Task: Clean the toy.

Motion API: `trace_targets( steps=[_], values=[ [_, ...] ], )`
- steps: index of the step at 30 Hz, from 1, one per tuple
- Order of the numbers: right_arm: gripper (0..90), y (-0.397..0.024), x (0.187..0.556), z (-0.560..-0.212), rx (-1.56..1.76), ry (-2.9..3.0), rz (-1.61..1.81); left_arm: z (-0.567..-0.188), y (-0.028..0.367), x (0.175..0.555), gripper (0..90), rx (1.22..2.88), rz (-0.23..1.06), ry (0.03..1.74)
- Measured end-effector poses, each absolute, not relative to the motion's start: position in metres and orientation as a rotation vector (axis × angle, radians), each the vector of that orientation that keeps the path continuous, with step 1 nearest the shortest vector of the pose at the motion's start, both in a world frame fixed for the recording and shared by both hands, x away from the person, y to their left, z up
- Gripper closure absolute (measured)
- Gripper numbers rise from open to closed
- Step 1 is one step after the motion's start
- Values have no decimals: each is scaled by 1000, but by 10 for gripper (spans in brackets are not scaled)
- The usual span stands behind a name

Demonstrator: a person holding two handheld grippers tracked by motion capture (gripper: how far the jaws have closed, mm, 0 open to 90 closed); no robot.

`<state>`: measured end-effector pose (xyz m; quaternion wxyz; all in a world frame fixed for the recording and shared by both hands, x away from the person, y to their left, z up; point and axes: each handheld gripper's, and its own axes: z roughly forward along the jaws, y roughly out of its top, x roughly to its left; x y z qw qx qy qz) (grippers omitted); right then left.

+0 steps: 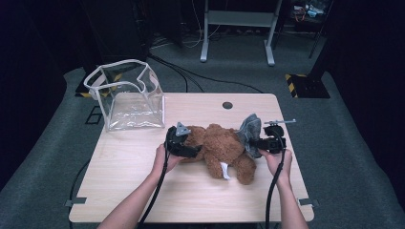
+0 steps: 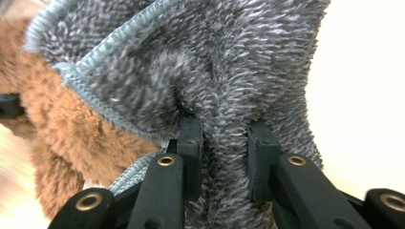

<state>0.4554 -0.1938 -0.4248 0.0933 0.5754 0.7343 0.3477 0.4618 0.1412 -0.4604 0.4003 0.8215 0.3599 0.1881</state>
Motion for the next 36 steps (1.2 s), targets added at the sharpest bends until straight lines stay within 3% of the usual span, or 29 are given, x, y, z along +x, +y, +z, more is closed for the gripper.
trace_targets(
  steps=[6, 15, 19, 28, 32, 36],
  values=[
    [724, -186, 466, -452, 1744, 2199, 1006, -462, 143, 462, 127, 2062, 474, 918],
    [724, -179, 474, -490, 1711, 2268, 709, -464, 143, 461, 127, 2058, 470, 915],
    [722, -185, 471, -484, 1721, 2261, 713, -463, 144, 461, 127, 2065, 467, 916],
    [721, -216, 444, -436, 1741, 2128, 1033, -464, 142, 462, 127, 2058, 473, 921],
    [720, -201, 446, -430, 1699, 2173, 1068, -464, 142, 462, 127, 2062, 472, 921],
    [721, -182, 459, -444, 1675, 2213, 966, -464, 143, 461, 127, 2059, 473, 922]
  ],
)
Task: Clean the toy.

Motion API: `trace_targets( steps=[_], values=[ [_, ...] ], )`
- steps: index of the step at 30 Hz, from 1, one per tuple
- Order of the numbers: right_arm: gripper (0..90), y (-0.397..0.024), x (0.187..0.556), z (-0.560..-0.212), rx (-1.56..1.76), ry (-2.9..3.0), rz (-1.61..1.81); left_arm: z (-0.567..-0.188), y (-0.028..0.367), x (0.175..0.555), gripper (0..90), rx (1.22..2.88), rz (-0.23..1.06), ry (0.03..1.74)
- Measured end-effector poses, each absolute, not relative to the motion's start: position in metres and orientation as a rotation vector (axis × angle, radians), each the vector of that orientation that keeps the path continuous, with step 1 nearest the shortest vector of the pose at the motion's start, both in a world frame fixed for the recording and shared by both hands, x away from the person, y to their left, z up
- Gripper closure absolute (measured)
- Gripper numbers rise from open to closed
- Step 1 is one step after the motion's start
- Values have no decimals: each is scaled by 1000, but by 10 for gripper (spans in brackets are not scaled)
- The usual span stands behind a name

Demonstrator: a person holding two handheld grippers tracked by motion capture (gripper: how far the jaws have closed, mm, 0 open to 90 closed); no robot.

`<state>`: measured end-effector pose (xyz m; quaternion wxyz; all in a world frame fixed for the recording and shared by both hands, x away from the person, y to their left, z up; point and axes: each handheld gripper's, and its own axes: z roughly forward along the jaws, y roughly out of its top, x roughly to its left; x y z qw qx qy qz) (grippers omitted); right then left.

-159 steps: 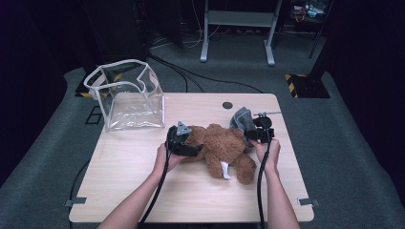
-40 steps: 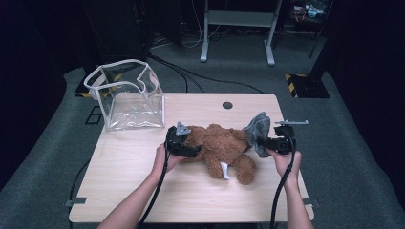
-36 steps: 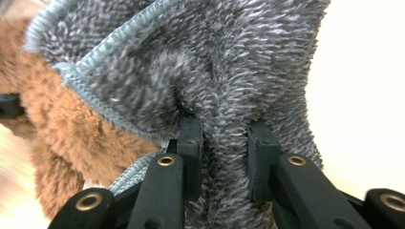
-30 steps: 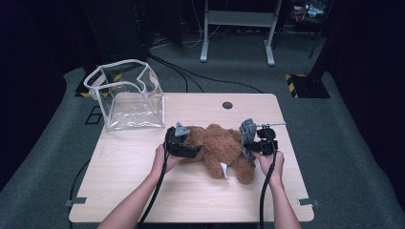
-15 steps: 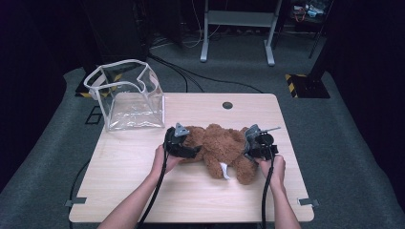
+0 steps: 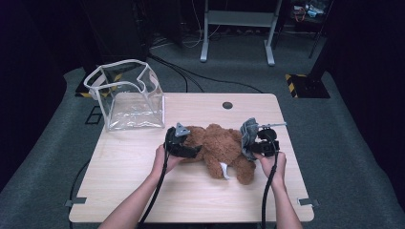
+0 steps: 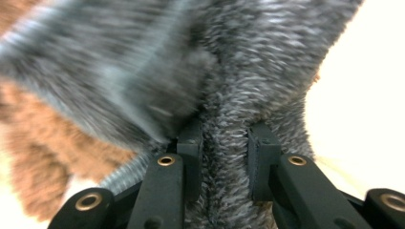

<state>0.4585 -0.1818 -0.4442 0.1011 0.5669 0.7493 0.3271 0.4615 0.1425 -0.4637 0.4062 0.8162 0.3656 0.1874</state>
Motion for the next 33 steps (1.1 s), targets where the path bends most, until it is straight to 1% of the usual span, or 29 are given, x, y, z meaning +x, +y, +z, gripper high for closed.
trace_targets(
  steps=[5, 9, 12, 17, 21, 24, 27, 30, 33],
  values=[
    [720, -179, 473, -478, 1761, 2236, 858, -464, 142, 462, 127, 2059, 472, 922],
    [720, -178, 473, -488, 1743, 2240, 745, -464, 144, 462, 127, 2067, 471, 920],
    [718, -183, 470, -485, 1726, 2235, 713, -464, 143, 461, 127, 2067, 470, 915],
    [717, -209, 451, -465, 1788, 2149, 910, -464, 144, 461, 127, 2072, 470, 919],
    [717, -216, 430, -444, 1728, 2129, 1014, -464, 143, 461, 124, 2065, 477, 925],
    [716, -209, 419, -431, 1661, 2150, 1073, -464, 142, 460, 121, 2064, 484, 927],
    [714, -195, 413, -426, 1608, 2196, 1085, -464, 141, 460, 121, 2059, 487, 930],
    [709, -180, 415, -431, 1591, 2228, 1040, -463, 141, 460, 121, 2061, 482, 931],
    [706, -173, 421, -443, 1608, 2241, 984, -463, 141, 460, 121, 2061, 481, 930]
  ],
)
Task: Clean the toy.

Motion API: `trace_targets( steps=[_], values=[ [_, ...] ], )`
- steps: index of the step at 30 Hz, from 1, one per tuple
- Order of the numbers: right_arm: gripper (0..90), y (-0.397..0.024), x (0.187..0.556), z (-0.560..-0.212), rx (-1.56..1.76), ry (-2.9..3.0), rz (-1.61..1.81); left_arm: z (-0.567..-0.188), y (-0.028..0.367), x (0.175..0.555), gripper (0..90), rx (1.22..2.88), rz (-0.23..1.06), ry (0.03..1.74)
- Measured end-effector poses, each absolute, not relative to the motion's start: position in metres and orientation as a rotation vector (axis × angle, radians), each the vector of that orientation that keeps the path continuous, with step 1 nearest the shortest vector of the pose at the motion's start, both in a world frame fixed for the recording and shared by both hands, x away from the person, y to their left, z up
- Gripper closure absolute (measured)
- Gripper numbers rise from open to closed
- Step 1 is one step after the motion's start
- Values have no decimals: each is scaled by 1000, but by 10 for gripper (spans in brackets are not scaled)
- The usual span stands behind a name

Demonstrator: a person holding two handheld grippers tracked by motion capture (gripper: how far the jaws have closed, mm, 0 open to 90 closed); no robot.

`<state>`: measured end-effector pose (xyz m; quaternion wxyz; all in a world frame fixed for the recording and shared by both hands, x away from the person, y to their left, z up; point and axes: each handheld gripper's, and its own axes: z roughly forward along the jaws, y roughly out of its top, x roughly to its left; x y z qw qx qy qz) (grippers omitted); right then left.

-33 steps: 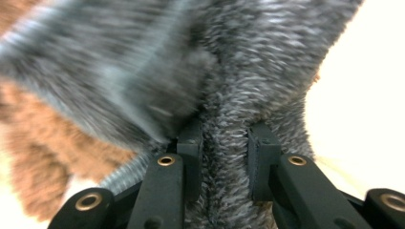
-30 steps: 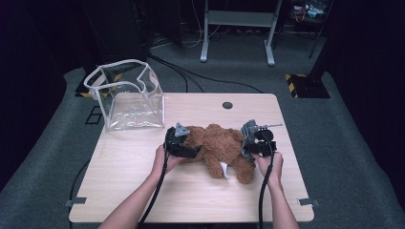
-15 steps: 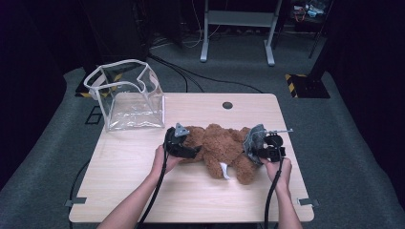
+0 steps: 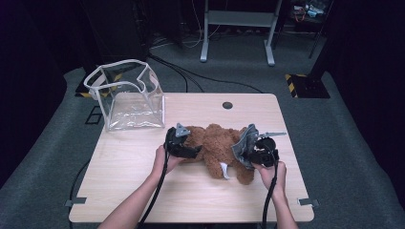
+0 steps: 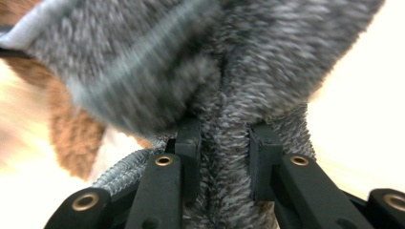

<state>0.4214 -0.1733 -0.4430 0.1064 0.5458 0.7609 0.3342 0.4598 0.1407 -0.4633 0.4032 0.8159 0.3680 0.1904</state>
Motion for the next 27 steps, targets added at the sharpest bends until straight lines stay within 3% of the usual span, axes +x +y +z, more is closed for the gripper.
trace_targets(
  steps=[18, 27],
  values=[
    [706, -197, 372, -459, 1625, 2317, 847, -463, 140, 458, 121, 2060, 489, 933],
    [704, -184, 382, -433, 1543, 2210, 995, -463, 138, 459, 119, 2070, 494, 933]
  ],
)
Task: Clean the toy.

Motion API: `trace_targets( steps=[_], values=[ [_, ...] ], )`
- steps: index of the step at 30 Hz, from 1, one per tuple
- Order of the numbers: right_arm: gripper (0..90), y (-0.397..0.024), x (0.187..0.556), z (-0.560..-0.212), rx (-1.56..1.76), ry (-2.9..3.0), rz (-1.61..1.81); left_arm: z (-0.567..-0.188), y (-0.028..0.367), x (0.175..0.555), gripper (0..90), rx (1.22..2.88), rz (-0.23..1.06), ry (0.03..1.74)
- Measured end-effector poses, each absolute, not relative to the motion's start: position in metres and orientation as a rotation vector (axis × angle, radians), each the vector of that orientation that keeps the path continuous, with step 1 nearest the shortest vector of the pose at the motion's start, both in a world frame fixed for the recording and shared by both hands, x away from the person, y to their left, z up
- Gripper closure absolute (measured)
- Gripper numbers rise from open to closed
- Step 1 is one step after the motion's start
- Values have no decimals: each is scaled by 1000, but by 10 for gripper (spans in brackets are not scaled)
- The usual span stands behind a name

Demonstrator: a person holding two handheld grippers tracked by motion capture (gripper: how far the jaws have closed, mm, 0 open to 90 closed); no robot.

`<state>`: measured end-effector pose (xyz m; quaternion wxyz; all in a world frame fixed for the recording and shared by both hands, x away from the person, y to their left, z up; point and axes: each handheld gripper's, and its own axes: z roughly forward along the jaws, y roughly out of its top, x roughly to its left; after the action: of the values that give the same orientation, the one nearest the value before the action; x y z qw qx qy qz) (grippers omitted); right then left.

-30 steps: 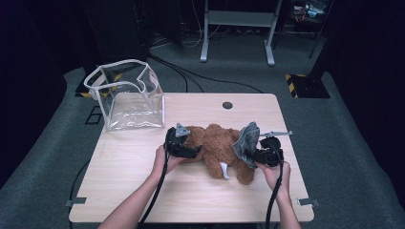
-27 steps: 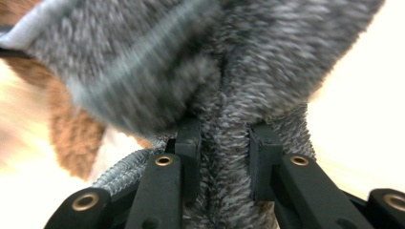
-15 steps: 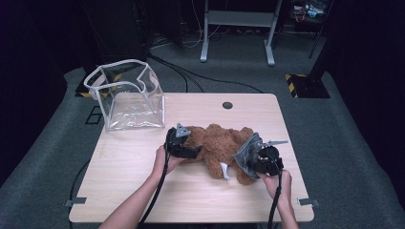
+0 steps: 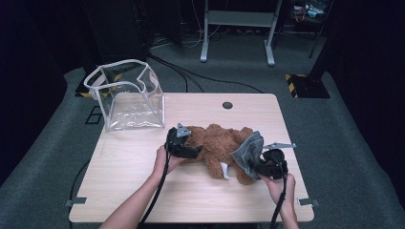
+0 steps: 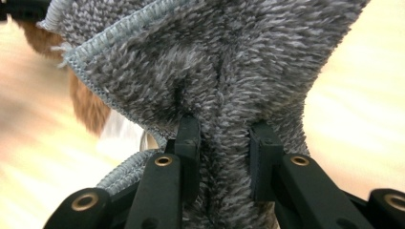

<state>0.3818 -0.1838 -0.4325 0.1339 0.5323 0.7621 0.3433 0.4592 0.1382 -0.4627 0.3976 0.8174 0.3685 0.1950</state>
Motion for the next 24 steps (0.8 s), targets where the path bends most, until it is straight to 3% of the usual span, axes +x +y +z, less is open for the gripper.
trace_targets(
  steps=[7, 24],
  values=[
    [703, -163, 414, -445, 1591, 2233, 906, -462, 139, 459, 119, 2074, 491, 931],
    [703, -191, 352, -471, 1638, 2286, 815, -463, 139, 459, 119, 2062, 487, 935]
  ],
)
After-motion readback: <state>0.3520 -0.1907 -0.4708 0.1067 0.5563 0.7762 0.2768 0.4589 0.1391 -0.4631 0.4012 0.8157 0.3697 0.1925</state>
